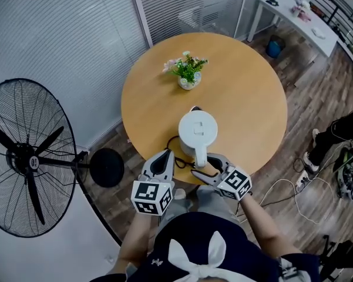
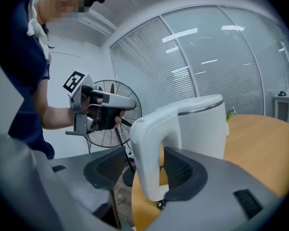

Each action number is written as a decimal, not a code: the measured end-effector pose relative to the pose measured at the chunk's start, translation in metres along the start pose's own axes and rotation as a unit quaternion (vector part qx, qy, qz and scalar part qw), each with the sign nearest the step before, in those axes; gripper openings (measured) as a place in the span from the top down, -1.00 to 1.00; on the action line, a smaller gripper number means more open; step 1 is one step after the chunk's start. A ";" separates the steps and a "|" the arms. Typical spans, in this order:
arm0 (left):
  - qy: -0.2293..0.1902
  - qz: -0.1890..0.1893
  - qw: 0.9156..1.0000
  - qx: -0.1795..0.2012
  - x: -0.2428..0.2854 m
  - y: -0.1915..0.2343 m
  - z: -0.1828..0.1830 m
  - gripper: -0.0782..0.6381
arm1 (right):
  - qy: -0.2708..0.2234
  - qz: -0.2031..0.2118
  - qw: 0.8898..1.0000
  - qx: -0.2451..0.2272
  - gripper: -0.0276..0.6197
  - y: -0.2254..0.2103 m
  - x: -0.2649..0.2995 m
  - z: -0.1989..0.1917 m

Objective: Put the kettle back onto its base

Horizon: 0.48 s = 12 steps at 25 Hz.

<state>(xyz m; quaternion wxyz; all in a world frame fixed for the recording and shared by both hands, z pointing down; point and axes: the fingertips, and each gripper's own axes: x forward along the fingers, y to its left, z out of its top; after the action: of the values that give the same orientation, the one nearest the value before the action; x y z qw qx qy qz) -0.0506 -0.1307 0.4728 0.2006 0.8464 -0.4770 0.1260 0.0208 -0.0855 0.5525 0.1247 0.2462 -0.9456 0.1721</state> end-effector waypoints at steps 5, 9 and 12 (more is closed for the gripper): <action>-0.005 -0.006 1.000 0.003 0.000 -0.003 0.006 0.72 | -0.006 -0.005 1.000 0.008 0.21 0.003 -0.021 0.011; -0.010 -0.010 1.000 0.006 0.000 -0.005 0.012 0.72 | -0.020 -0.014 1.000 0.010 0.24 0.002 -0.035 0.029; -0.013 -0.014 1.000 0.008 0.002 -0.007 0.015 0.72 | -0.073 -0.030 0.997 0.012 0.37 -0.001 -0.046 0.055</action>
<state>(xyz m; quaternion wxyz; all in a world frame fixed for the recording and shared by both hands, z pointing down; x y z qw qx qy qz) -0.0438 -0.1358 0.4586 0.1892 0.8559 -0.4671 0.1157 0.0518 -0.0881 0.4882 0.0570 0.2880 -0.9422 0.1614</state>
